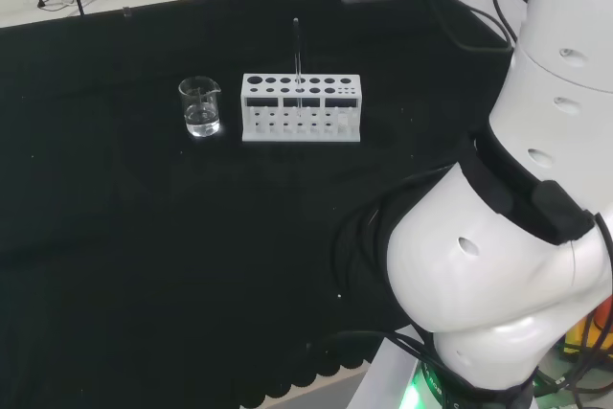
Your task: Take the glass rod from the white test tube rack.
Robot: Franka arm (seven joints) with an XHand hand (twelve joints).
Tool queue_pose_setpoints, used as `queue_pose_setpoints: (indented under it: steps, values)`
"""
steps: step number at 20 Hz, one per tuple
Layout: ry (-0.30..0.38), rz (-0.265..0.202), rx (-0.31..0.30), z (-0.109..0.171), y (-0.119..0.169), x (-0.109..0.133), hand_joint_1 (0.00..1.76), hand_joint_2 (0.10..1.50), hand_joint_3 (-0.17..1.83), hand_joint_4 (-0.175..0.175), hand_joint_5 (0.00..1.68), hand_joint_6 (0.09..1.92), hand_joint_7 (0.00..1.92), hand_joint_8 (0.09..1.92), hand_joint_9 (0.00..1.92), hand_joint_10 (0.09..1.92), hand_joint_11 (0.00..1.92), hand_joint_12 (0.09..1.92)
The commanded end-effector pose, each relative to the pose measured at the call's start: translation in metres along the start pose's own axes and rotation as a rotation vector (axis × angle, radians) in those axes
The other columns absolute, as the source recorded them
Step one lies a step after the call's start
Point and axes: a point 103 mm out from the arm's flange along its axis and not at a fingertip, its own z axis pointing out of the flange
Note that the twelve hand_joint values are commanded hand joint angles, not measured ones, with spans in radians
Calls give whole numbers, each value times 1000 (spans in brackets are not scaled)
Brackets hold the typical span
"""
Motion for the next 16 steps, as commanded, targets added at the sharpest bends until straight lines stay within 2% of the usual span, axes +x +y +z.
queue_pose_setpoints:
  steps: [1,8,11,16]
  values:
    - [-30,-34,31,24,9,14,279,1203,42,-102,0,87,69,87,0,565,0,807]
    - [-21,-28,64,39,7,15,276,1206,45,-103,0,87,71,108,0,607,0,846]
    - [-29,-30,80,47,7,18,274,1206,48,-103,0,87,16,261,0,636,0,862]
    - [-50,-33,99,52,4,23,270,1208,52,-105,0,87,0,409,0,732,0,947]
